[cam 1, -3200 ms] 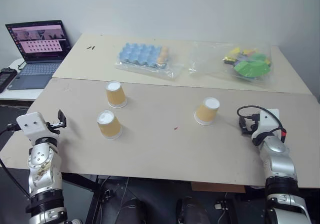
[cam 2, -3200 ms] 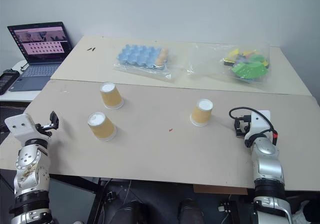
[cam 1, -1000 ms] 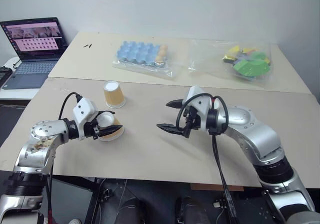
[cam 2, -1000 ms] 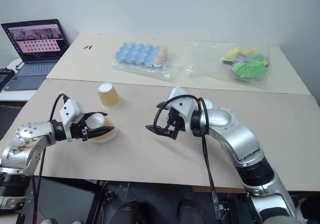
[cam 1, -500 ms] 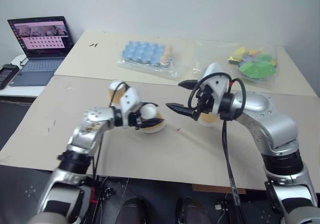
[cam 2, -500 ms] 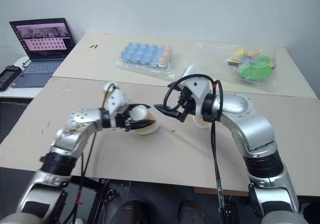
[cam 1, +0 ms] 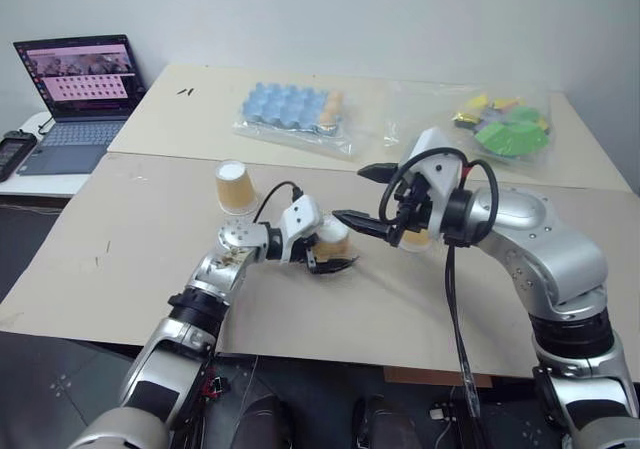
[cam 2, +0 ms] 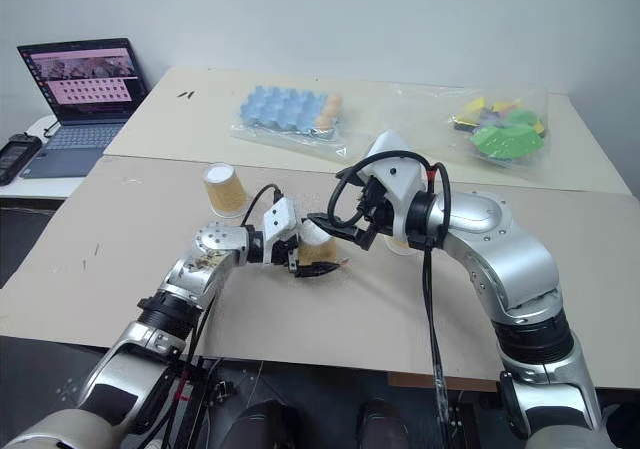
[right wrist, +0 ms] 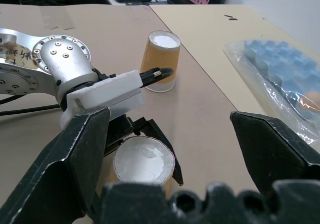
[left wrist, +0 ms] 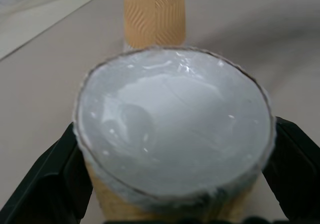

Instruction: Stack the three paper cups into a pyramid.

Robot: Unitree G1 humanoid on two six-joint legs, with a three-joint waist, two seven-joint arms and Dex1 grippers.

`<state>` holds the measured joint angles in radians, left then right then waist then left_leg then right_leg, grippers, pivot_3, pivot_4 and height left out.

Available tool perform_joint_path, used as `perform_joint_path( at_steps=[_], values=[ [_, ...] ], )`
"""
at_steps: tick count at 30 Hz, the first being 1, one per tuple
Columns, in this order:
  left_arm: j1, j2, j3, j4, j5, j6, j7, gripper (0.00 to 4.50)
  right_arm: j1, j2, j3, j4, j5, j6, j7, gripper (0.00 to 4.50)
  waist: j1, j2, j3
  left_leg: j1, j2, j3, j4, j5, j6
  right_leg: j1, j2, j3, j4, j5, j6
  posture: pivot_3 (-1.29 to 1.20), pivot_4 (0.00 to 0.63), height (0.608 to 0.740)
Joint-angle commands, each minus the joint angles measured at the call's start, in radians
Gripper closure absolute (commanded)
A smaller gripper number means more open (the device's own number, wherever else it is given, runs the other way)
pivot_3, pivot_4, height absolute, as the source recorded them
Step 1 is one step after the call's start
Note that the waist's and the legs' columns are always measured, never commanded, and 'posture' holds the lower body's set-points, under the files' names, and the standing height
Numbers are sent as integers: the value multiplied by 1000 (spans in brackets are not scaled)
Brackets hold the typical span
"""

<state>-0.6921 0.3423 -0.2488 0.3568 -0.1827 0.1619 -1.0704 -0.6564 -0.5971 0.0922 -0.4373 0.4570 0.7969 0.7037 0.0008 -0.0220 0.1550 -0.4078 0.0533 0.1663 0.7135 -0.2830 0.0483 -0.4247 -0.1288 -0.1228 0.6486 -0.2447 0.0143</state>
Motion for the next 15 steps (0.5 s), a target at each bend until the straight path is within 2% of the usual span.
perform_joint_path(
  at_steps=[1, 5, 8, 10, 13, 15],
  values=[
    [8, 37, 70, -176, -75, 97, 1, 54, -8, 7, -30, -11, 19, -11, 0, 0, -1, 0, 0, 0, 0, 0, 0, 0, 0, 0, 0, 0, 0, 0, 0, 0, 150, 733],
    [72, 119, 146, -411, -153, 260, 33, 54, -4, 13, -28, 9, 18, -27, 17, 0, -4, 0, 0, 0, 0, -1, -1, 0, 0, 1, 0, 0, 0, 0, 0, 0, 150, 733],
    [178, 239, 286, -654, -267, 453, 80, 54, 4, 10, -37, 30, 26, -38, 45, 0, -16, 0, 0, 0, 0, -1, -1, 0, 0, 0, 0, 0, 0, 0, 0, 0, 150, 733],
    [235, 282, 390, -747, -323, 551, 150, 54, 16, 3, -48, 32, 36, -40, 65, 0, -19, 0, 0, 1, 1, -1, -2, 0, 0, 0, 0, 1, 0, 0, 0, 0, 150, 733],
    [311, 304, 539, -724, -253, 594, 339, 54, 51, -22, -62, 25, 50, -36, 96, 0, -10, 0, 0, 2, 2, -2, -2, 0, 0, 2, -1, 1, -1, 0, 1, 0, 150, 733],
    [343, 323, 560, -657, -154, 566, 445, 54, 70, -33, -68, 17, 58, -31, 106, 0, -6, 0, 0, 4, 1, -2, -1, 0, 0, 4, -1, 1, -1, 0, 1, 0, 150, 733]
  ],
)
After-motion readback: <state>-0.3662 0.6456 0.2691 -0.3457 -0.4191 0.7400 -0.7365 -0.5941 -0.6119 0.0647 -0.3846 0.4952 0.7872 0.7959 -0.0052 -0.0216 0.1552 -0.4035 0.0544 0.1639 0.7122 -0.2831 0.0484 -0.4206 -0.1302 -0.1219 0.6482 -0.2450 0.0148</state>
